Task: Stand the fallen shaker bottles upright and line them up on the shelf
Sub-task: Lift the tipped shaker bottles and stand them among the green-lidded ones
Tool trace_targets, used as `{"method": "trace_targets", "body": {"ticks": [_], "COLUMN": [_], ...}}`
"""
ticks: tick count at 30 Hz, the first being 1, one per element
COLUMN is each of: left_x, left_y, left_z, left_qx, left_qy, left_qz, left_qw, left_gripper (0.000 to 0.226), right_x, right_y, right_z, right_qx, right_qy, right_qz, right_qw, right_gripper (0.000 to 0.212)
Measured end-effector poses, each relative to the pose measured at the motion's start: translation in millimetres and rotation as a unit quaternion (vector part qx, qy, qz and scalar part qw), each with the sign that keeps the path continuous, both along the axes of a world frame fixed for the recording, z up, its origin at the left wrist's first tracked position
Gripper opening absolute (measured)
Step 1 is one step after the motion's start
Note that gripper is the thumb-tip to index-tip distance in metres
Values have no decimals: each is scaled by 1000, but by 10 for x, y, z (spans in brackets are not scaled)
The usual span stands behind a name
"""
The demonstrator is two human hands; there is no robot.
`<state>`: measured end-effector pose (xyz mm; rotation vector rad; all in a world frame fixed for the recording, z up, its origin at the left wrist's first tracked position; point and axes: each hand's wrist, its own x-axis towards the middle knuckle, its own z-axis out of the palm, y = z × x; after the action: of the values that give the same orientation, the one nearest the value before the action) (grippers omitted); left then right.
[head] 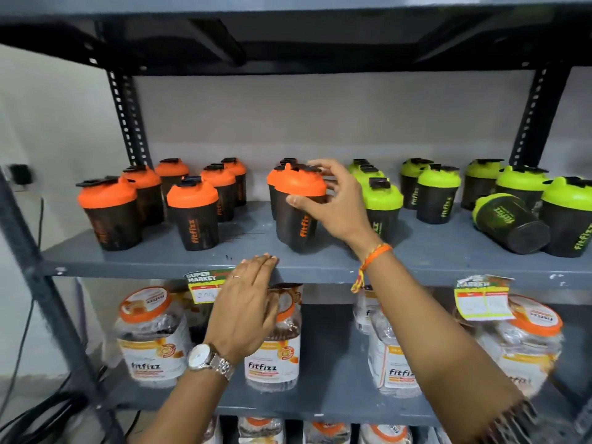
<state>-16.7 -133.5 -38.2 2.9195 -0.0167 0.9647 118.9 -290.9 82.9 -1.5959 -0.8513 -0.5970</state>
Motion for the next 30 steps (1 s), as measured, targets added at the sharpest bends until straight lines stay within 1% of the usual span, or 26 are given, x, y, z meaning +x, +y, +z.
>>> {"method": "trace_targets", "body": {"ticks": [5,8,11,19,23,24,26,30], "left_x": [-38,-45,-47,-48,-48,-49,-44,6], "left_y": [-31,-46,-54,-74,-74,-83,-116,-324], "left_z": [25,46,53,59,57,58,54,45], "left_qx": [-25,-37,-38,-44,-46,-45,-41,-73], "left_qy": [1,2,4,1,-3,-4,-8,-33], "left_qz": [10,10,11,14,14,13,19,48], "left_qw": [1000,999,999,999,999,999,999,996], "left_gripper": [66,66,65,65,64,64,63,59], "right_x": [221,293,314,294,235,200,81,-224], "right_y": [365,465,505,502,423,366,193,-380], "right_z": [-162,-207,-258,-276,-203,-180,-133,-84], "right_qx": [-36,-42,-53,-62,-82,-79,-54,47], "right_qy": [9,3,-15,-19,5,12,12,-26], "right_qz": [-18,-25,-30,-32,-14,-7,0,-2], "right_qw": [999,999,998,997,997,997,998,999], "right_gripper": [69,70,73,76,87,88,84,62]}}
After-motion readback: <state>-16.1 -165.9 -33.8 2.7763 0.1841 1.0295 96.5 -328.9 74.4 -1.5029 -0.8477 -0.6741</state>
